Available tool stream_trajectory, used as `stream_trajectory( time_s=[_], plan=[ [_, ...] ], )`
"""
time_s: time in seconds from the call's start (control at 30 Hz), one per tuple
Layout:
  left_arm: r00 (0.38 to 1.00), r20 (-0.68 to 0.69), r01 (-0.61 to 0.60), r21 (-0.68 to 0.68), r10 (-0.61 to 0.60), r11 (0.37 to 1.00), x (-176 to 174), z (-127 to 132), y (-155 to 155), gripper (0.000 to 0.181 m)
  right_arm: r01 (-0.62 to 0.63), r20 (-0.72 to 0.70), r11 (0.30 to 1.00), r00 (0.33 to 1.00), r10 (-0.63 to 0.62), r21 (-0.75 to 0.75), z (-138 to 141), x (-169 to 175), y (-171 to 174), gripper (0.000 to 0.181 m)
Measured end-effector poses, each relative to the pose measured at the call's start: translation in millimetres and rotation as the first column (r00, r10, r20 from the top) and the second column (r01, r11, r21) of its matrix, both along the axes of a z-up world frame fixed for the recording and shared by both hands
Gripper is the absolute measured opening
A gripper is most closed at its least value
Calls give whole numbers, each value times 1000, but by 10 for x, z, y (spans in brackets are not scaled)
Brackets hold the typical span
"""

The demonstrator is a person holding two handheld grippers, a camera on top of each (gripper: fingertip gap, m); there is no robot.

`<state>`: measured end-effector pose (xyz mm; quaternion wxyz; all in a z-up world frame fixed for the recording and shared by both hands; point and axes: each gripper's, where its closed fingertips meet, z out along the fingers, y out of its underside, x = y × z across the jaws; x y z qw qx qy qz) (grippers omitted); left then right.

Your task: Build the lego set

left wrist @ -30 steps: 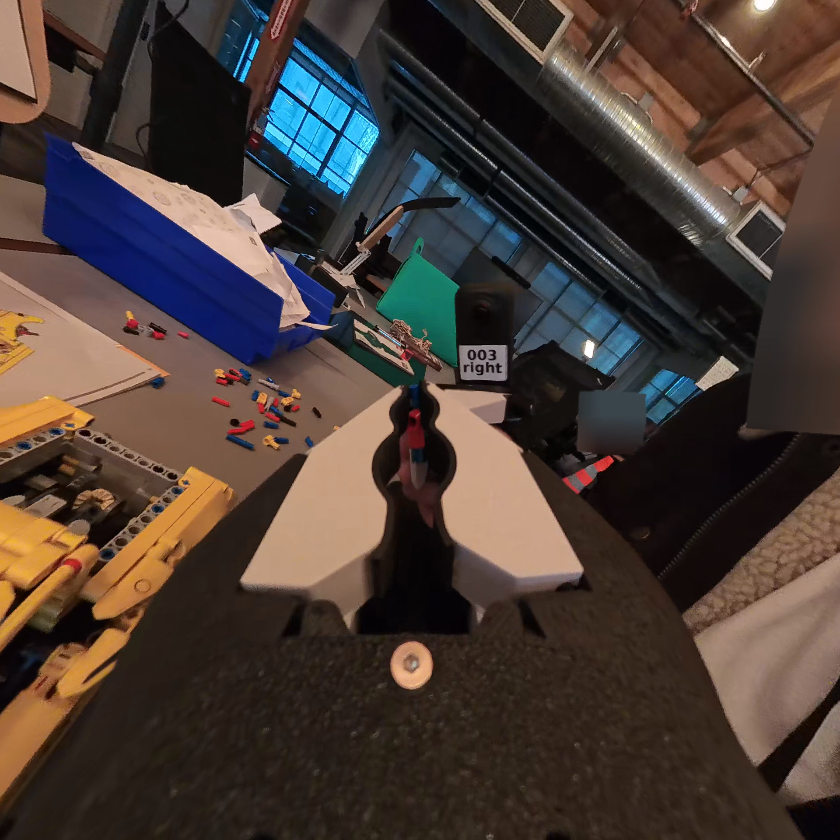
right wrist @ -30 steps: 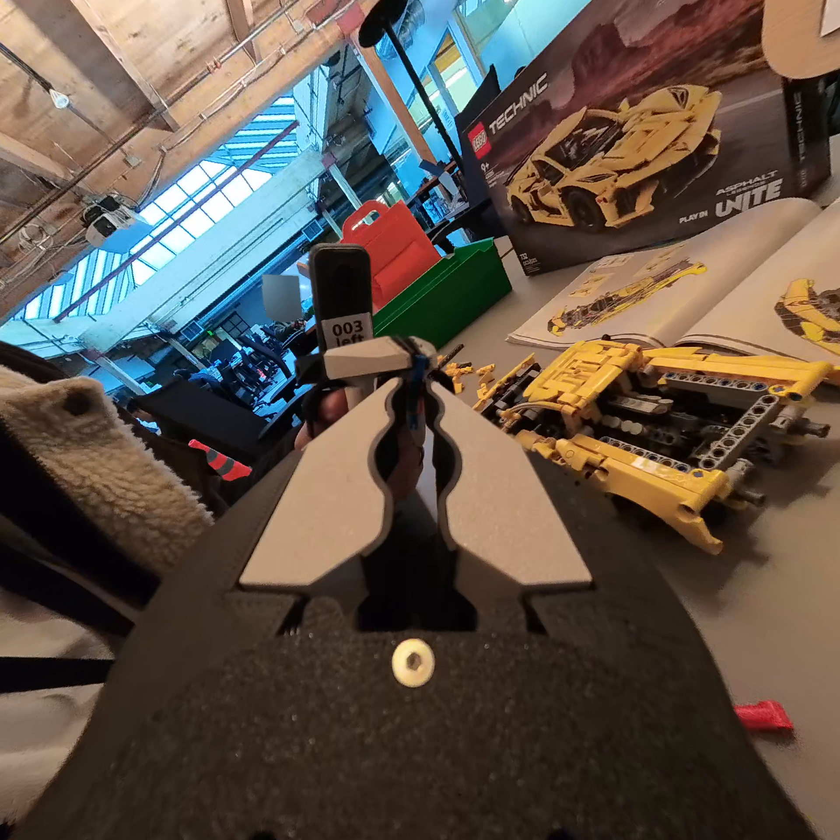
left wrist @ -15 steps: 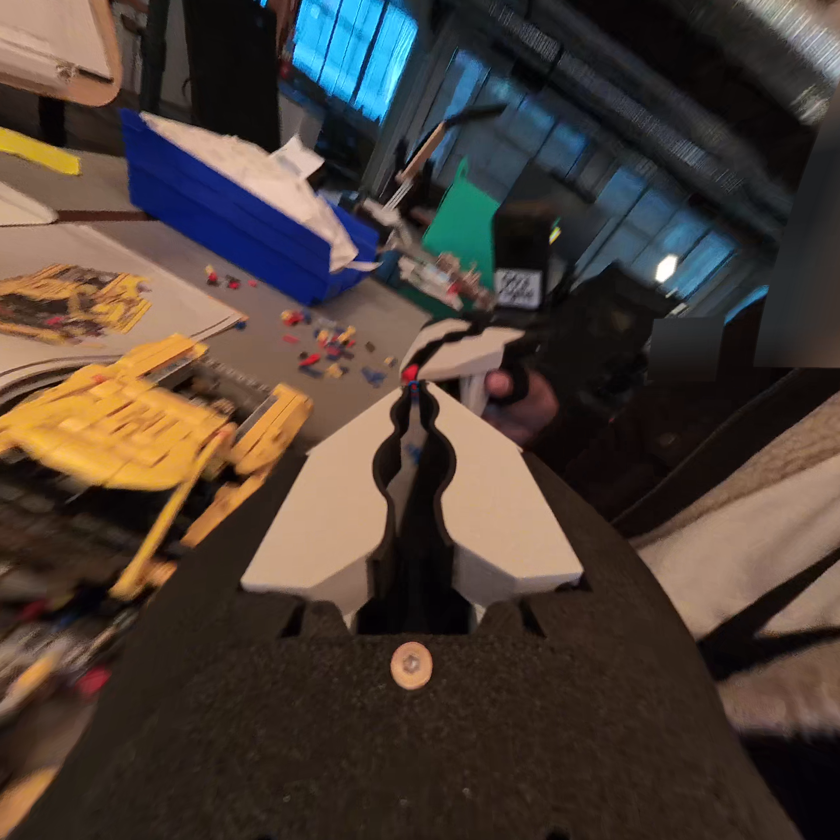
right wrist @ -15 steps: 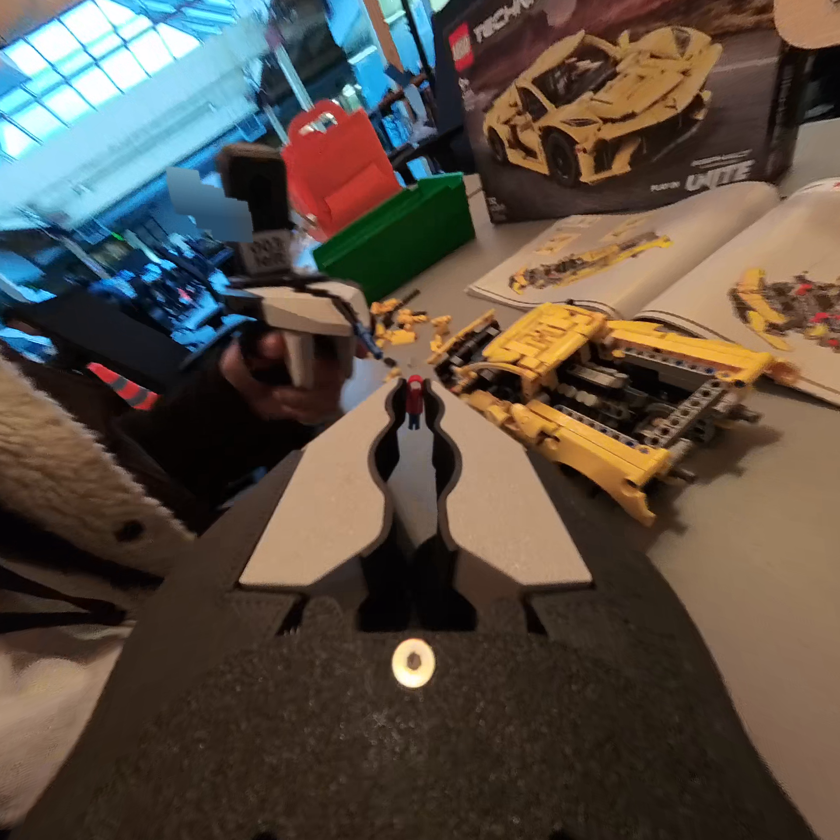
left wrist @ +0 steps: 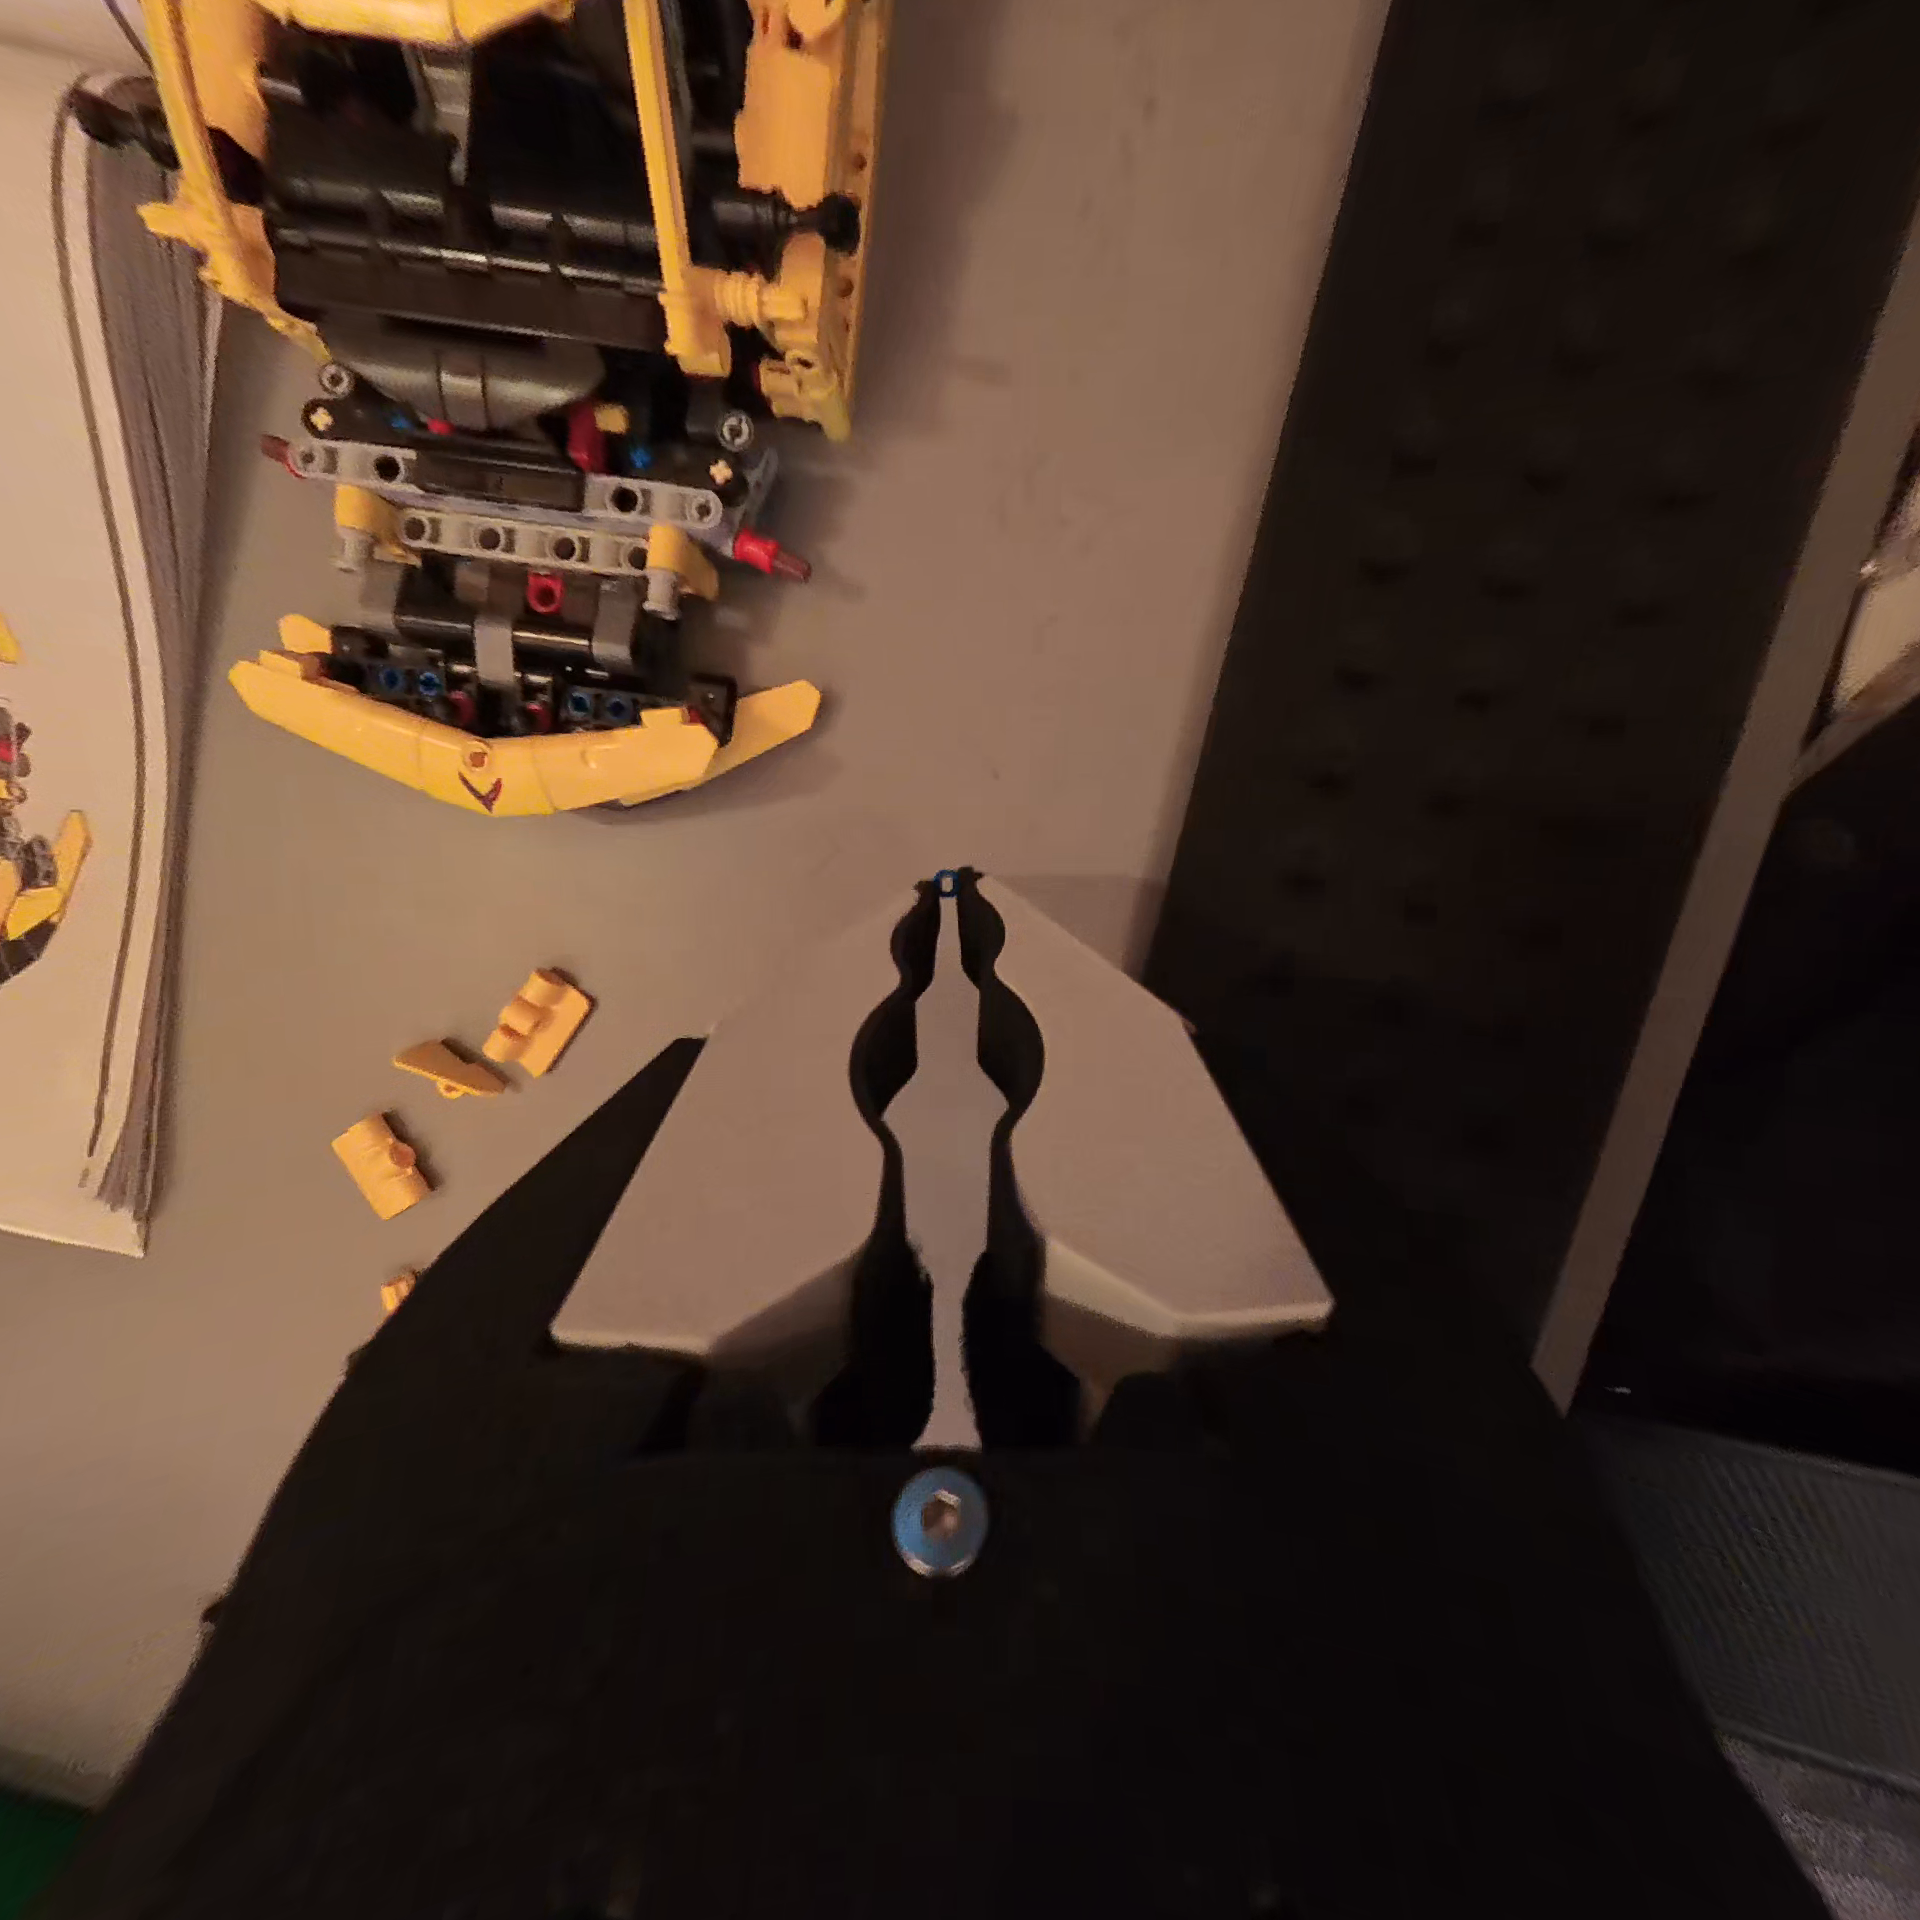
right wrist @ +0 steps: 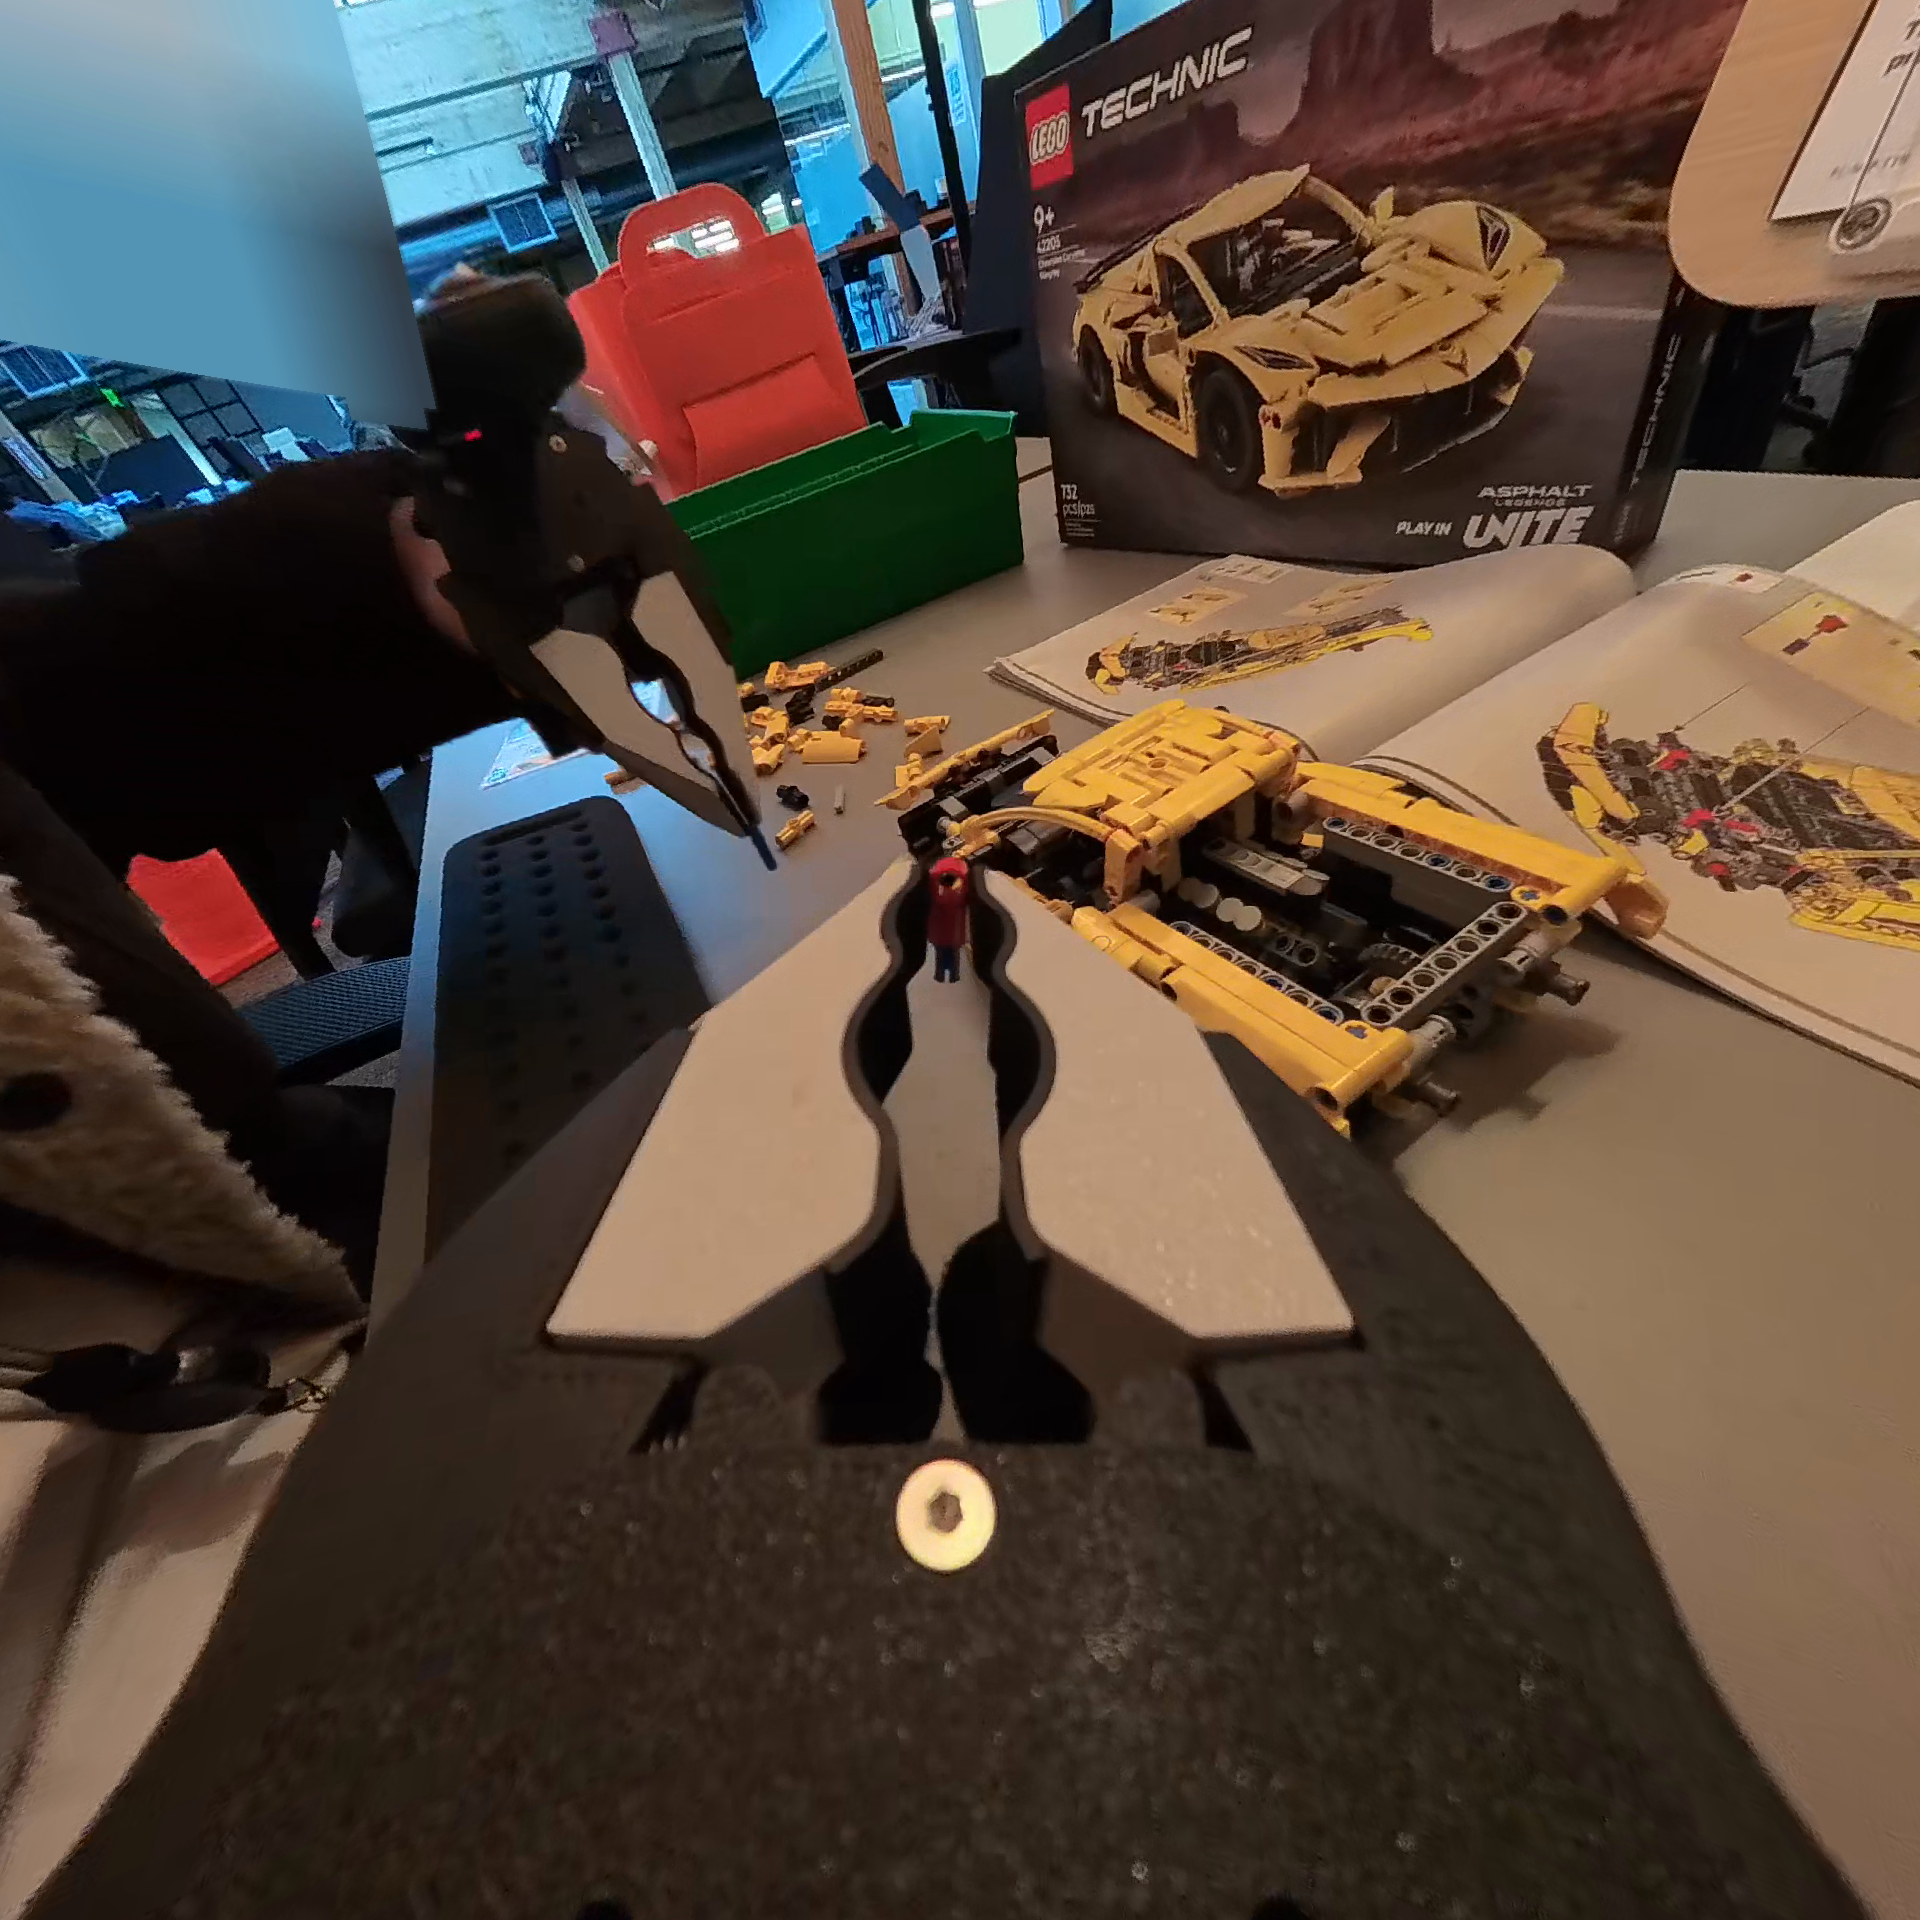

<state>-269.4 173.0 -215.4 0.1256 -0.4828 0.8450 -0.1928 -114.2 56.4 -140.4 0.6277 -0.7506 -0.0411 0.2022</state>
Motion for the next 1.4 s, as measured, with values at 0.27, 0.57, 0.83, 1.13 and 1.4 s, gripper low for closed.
stream_trajectory(
  time_s=[0.27, 0.57, 0.83, 1.13, 1.4],
  plan=[
    [999, -44, 18, 27, -16, 999, 7, -131, -8, 3, -9, -30, 1000, 1000, 9, -5, -5, 13, 8, 6],
    [999, -40, -9, 3, 9, 1000, -20, -181, -13, 3, -28, -34, 1000, 999, 28, -12, -19, -17, 11, 6],
    [997, -36, -71, -27, 70, 997, -45, -184, 37, 4, -37, -32, 999, 999, 37, -17, -30, -34, 13, 6],
    [996, -44, -75, -15, 74, 997, -66, -206, 47, 5, -43, -31, 999, 999, 43, -22, -41, -45, 15, 6],
    [996, -49, -72, -16, 71, 997, -86, -199, 37, 7, -46, -32, 999, 998, 46, -23, -45, -48, 13, 6]
  ],
)
